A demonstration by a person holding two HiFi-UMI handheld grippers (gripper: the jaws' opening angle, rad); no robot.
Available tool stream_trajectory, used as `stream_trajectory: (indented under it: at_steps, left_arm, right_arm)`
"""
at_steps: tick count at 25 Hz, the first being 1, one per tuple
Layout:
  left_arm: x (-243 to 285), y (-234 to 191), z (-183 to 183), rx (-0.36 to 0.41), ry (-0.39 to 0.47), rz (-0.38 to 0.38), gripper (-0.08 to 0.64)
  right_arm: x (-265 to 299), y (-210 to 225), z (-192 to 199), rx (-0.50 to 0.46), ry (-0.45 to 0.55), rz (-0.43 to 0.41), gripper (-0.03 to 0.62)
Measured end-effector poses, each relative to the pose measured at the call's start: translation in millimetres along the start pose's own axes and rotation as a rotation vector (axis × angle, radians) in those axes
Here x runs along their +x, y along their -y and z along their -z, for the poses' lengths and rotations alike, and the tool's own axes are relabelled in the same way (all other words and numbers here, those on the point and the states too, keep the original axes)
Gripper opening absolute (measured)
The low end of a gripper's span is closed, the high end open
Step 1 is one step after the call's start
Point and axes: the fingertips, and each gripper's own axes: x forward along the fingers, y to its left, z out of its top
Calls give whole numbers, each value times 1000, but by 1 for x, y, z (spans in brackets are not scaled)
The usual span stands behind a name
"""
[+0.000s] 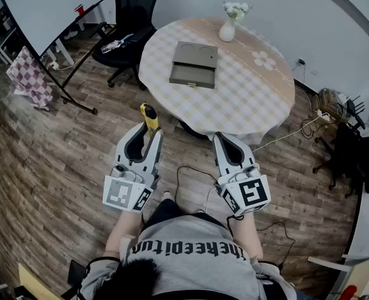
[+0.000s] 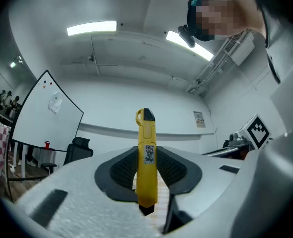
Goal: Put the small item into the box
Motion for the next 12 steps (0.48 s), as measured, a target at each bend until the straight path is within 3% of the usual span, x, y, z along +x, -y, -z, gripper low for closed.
stream_trajectory:
  at_steps: [12]
  left_arm:
    - [4,-15,0,-10,9,23,123]
  right_arm:
    - [14,-6,2,-2,-2,19,6]
